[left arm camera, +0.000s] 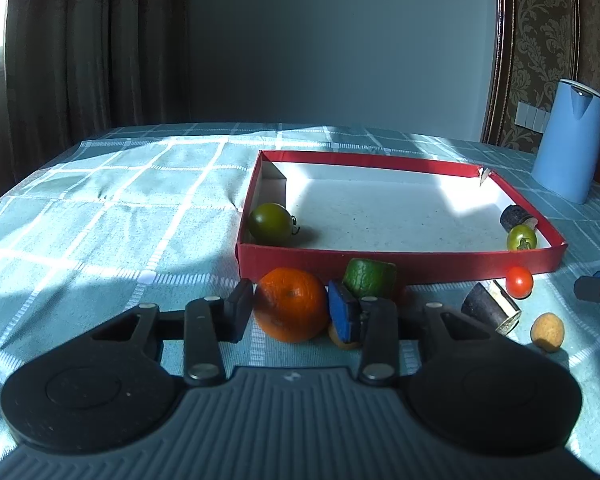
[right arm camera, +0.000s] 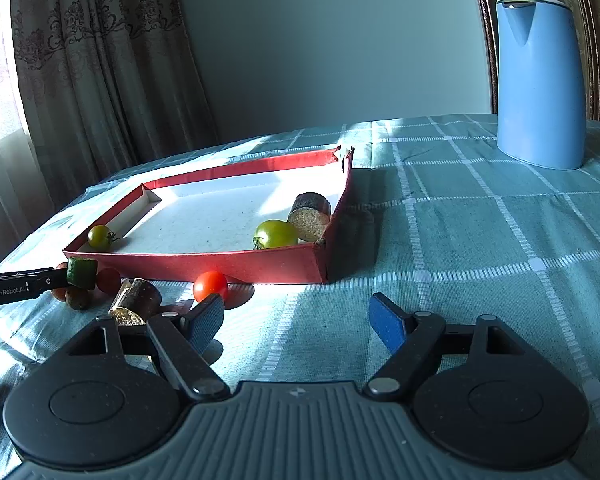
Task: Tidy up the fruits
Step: 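Close the left gripper on the mandarin orange, then lower the orange into the tray and open the left gripper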
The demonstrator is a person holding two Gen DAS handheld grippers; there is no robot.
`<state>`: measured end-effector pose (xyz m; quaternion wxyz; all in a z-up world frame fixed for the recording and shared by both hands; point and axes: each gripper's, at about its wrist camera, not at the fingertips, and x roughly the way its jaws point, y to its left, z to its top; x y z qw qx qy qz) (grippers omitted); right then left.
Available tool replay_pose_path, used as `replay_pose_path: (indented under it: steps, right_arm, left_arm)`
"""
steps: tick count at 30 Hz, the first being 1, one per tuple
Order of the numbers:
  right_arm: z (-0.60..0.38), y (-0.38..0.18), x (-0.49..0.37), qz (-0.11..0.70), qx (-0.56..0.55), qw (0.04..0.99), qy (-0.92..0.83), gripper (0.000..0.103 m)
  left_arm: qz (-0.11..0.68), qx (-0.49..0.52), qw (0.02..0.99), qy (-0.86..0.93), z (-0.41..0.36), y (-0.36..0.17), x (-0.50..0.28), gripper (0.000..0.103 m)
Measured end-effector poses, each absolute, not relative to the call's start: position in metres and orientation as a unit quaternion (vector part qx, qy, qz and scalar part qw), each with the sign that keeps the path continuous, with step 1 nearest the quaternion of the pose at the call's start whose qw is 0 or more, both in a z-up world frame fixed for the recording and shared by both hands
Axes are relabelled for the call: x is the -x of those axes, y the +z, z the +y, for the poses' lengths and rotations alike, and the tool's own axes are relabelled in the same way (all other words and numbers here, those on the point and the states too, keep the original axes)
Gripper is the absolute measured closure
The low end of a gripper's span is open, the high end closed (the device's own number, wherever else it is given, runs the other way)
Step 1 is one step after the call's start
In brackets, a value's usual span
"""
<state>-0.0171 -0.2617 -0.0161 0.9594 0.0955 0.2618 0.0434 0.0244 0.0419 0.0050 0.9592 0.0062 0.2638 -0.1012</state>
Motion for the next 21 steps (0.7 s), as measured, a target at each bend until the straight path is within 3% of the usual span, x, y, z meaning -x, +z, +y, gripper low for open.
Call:
replay_pose_path:
  steps: [14, 21]
  right_arm:
    - [-0.261, -0.017, 0.016, 0.265, -0.094, 0.959, 0.045, 0.023]
    - [-0.26, -0.018, 0.016, 0.267, -0.094, 0.958, 0.045, 0.023]
  left_arm:
    - [0.188, -0.014, 0.98, -0.06, 0.022, 0.054, -0.016, 0.066]
    - [0.224, -0.023, 0.974, -0.039, -0.008, 0.045, -0.05, 0.066]
